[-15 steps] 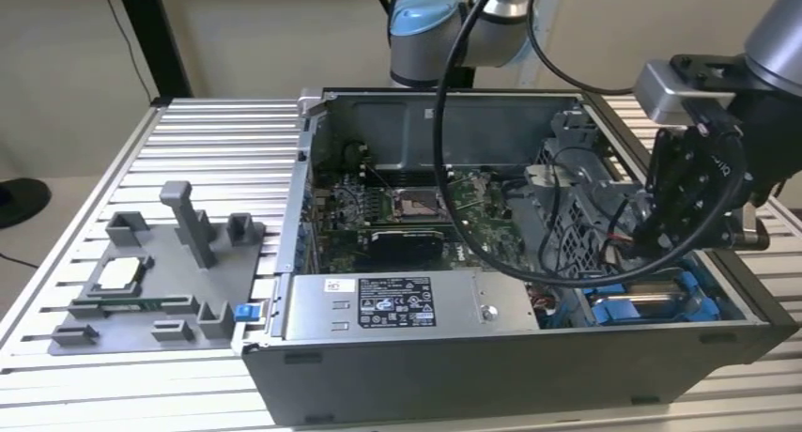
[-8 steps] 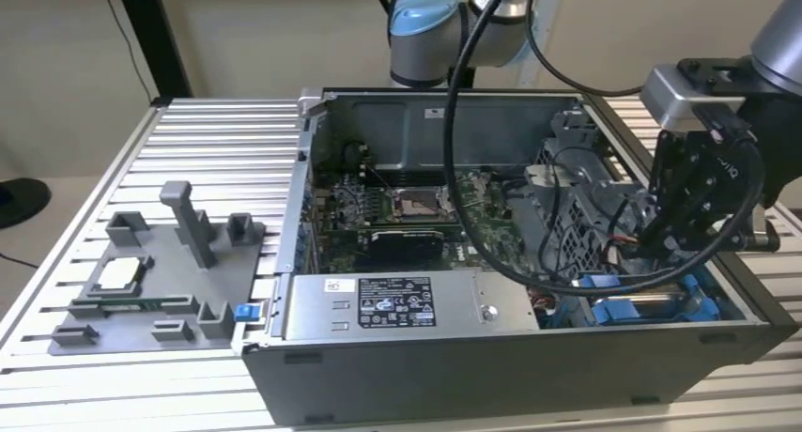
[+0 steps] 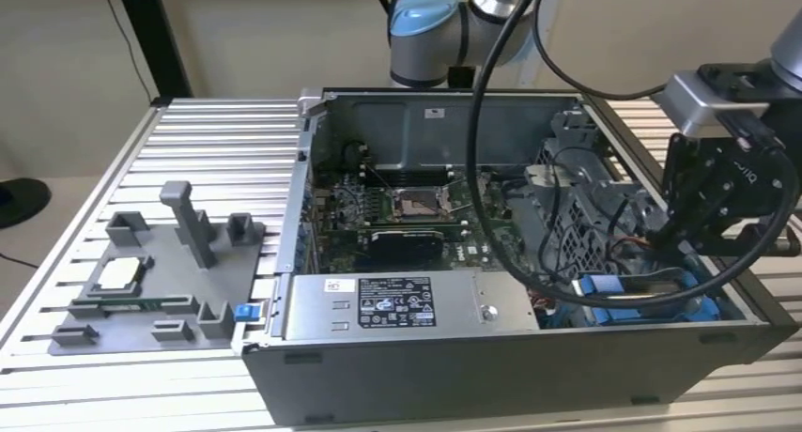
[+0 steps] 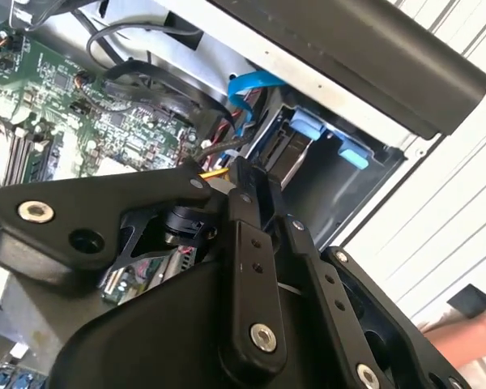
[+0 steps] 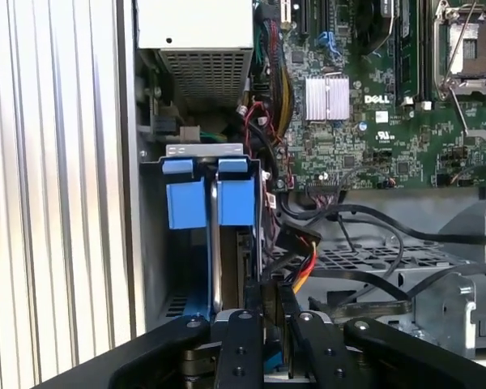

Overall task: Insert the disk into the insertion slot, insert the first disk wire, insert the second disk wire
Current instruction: 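Insert the first disk wire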

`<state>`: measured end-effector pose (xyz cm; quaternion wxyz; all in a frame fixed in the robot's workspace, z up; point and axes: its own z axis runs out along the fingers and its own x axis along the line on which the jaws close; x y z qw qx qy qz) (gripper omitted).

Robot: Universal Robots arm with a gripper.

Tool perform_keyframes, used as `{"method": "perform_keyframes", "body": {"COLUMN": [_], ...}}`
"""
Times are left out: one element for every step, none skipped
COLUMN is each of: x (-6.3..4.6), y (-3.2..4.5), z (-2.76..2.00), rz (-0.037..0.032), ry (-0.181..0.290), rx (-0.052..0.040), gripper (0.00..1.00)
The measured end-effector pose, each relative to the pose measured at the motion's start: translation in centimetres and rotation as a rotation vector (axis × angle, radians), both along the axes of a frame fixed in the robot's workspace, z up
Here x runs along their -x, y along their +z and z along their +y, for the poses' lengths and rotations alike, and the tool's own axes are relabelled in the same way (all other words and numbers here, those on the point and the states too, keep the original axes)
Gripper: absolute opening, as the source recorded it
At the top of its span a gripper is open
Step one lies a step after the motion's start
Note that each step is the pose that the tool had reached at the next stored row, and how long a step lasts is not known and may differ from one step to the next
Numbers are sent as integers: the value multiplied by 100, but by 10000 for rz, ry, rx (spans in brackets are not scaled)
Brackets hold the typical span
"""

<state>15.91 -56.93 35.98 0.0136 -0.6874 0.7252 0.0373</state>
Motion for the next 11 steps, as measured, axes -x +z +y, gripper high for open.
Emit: {"method": "perform_keyframes", "body": {"x": [-14, -21, -21, -21, -21, -22, -23, -22, -22, -22, -22], "y": [-3, -7, -13, -17, -21, -26, -30, -36, -43, -52, -63], "z": [-4, -4, -4, -5, -6, -6, -6, -7, -8, -8, -9], "rz": [0, 0, 0, -1, -2, -15, -42, -81, -125, -168, -211], "ry": [38, 69, 96, 128, 165, 211, 253, 296, 330, 336, 336], "rx": [-1, -2, -2, 1, 1, 0, 2, 2, 2, 5, 10], "gripper": [0, 0, 0, 0, 0, 0, 0, 0, 0, 0, 0]}}
